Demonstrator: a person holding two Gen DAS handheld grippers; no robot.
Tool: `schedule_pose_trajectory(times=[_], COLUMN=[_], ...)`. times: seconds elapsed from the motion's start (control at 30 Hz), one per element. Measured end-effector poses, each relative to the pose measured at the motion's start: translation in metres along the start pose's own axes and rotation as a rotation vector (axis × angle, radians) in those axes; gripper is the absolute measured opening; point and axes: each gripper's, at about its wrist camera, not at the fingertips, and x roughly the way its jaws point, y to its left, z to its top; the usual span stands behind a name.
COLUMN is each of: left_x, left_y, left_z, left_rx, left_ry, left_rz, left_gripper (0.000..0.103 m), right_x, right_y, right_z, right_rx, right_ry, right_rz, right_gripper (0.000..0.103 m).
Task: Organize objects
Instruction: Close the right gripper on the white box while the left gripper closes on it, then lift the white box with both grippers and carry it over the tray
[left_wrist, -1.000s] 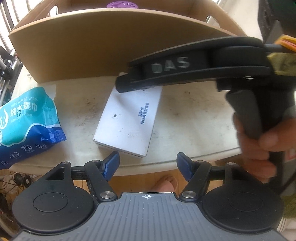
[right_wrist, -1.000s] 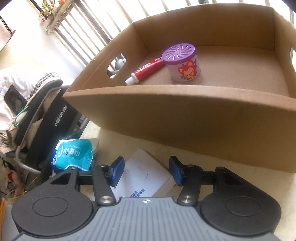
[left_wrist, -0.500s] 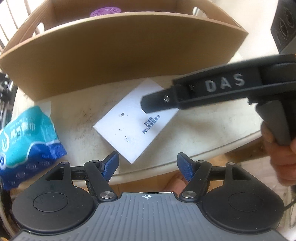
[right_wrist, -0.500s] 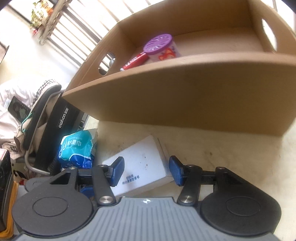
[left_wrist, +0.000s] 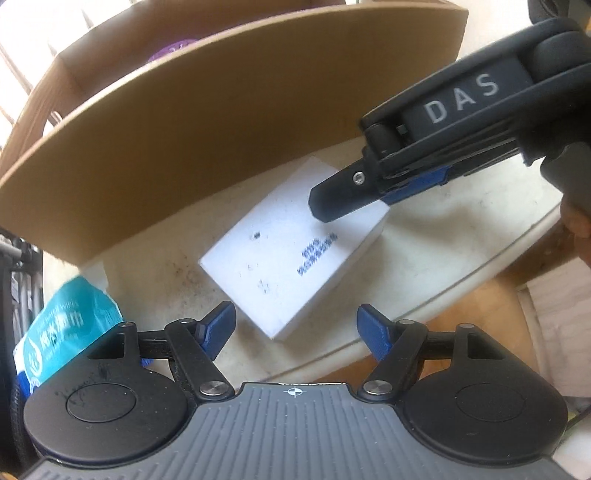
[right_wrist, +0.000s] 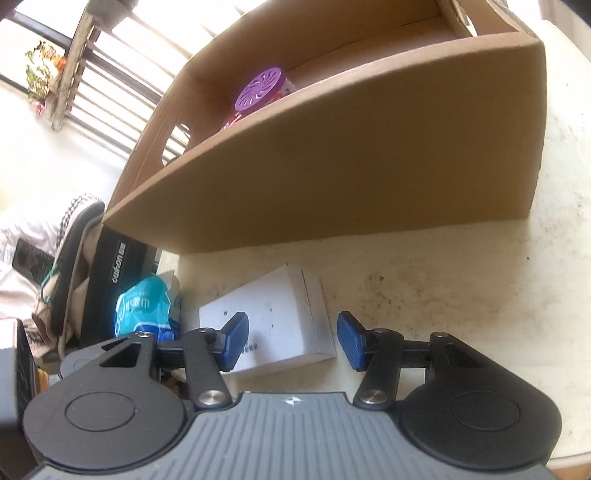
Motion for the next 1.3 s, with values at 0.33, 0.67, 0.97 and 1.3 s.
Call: schedule_pose_trajectory(times=[0.33, 0.67, 0.97, 1.3], left_x=[0.012, 0.024, 0.033, 0.036], left_y=[0.0, -0.01, -0.026, -0.044], left_z=[0.016, 0.034, 0.05, 0.068], left_rx=[-0.065, -0.11, -0.166, -0.186], left_ry=[-0.008, -0.017, -0.016, -0.015], left_rz=[0.0, 0.03, 0.058, 0.052], left_gripper=[0.076, 0.081, 0.081, 0.081], right_x=[0.015, 0.016, 0.015, 0.007], right_y=[0.001, 0.008, 0.016, 0.022], right_z=[0.008, 0.009, 0.006, 0.006], right_rx=[-0.011, -0.061, -0.075, -0.072], right_ry=[0.018, 0.026, 0.021, 0.02], right_rz=[0.022, 0.002, -0.038, -0.059], right_gripper=[0.057, 0.058, 0.059, 0.059])
